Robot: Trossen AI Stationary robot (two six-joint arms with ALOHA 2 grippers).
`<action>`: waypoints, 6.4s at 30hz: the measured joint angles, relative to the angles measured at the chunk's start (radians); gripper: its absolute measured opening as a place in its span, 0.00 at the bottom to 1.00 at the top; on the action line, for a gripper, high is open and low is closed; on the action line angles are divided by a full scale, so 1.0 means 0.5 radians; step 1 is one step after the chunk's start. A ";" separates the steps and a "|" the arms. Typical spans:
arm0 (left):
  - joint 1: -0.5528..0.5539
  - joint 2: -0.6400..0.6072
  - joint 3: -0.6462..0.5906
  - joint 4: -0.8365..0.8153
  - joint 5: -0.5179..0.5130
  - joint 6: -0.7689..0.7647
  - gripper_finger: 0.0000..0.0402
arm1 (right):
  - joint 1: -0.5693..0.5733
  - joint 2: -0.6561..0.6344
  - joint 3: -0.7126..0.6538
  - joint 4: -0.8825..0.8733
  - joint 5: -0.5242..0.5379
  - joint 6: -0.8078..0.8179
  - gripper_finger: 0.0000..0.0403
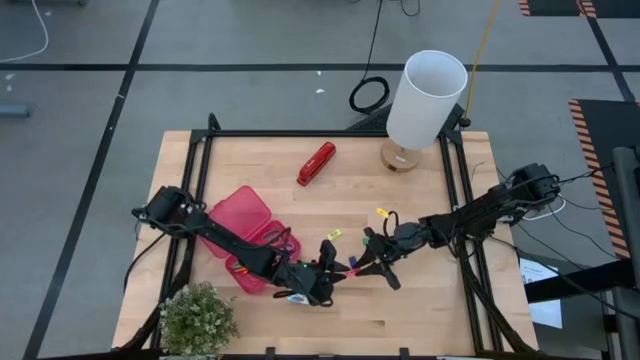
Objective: Pack school essentials
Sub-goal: Put the pink eraser into the red supply box, then put the green eraser into the red supply box
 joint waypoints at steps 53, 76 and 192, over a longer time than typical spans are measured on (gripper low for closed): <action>-0.513 -0.509 -0.002 -2.469 -0.381 -1.752 0.02 | -0.057 -0.166 -0.002 -0.704 0.331 0.045 0.68; -0.549 -0.508 -0.250 -2.256 0.127 -1.520 0.12 | -0.057 -0.166 -0.002 -0.704 0.330 0.045 0.68; 0.196 -1.062 -0.499 -0.816 0.192 -1.265 0.24 | -0.194 0.119 -0.557 -0.049 0.593 -0.333 0.30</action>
